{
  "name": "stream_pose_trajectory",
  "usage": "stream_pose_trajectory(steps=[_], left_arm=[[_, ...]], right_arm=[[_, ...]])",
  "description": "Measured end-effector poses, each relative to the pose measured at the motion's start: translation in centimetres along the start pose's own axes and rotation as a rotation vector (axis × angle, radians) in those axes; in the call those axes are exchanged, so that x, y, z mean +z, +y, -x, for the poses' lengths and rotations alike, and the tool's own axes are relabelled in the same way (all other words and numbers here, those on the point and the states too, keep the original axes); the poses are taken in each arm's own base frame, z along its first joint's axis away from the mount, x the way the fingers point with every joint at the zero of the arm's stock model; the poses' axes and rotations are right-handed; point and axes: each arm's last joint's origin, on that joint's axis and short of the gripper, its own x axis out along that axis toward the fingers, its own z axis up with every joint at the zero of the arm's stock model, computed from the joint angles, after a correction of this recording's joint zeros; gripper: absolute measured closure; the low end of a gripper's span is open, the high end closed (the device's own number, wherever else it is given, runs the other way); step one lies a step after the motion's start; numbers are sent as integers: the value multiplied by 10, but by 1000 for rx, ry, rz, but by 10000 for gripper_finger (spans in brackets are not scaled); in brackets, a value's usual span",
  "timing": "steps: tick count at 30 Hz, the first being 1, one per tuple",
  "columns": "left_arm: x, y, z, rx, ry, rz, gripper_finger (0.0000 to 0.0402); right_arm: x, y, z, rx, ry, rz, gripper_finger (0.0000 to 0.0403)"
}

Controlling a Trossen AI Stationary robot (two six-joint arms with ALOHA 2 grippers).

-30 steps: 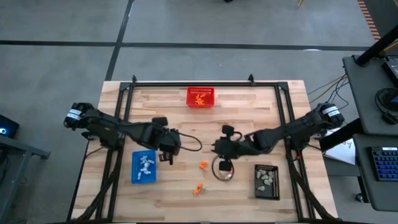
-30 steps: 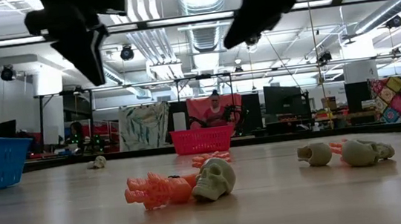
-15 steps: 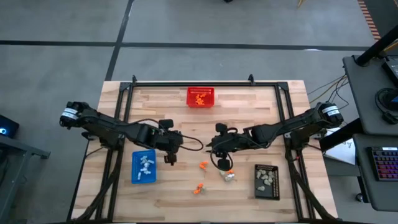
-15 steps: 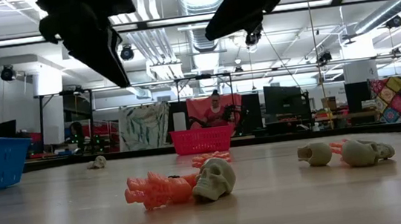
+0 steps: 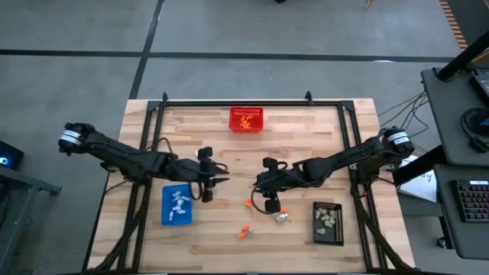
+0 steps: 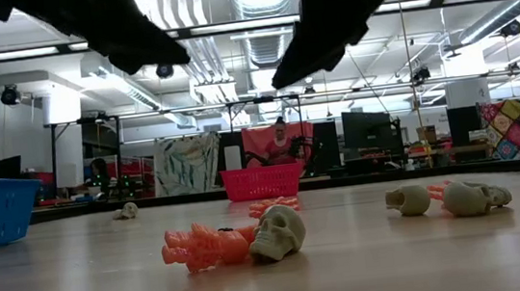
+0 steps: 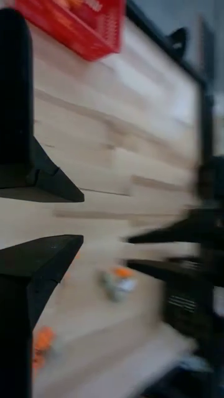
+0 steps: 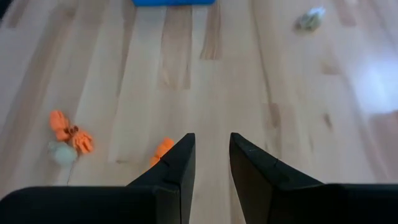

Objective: Sort Halloween decoration
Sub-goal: Put the orange skeleton toy into the red bin

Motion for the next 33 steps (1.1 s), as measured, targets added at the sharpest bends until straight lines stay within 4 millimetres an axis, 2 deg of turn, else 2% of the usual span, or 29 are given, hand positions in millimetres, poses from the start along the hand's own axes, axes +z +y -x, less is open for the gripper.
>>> stream_pose_trajectory(steps=[6,13,18,25,28,33], left_arm=[[0,1,3,-20,-193,32,325],[3,6,5,137,-210,26,325],[4,5,3,146,-206,25,325],[4,5,3,145,-208,30,325],[4,5,3,144,-209,38,325],[4,5,3,144,-211,42,325]], right_arm=[[-9,2,-17,-7,47,-27,312],[-18,4,-31,-11,89,-49,312],[-21,10,-35,61,107,-44,312],[-21,16,-34,75,97,-47,309],[-21,18,-34,78,97,-45,292],[-20,20,-40,84,69,-71,239]])
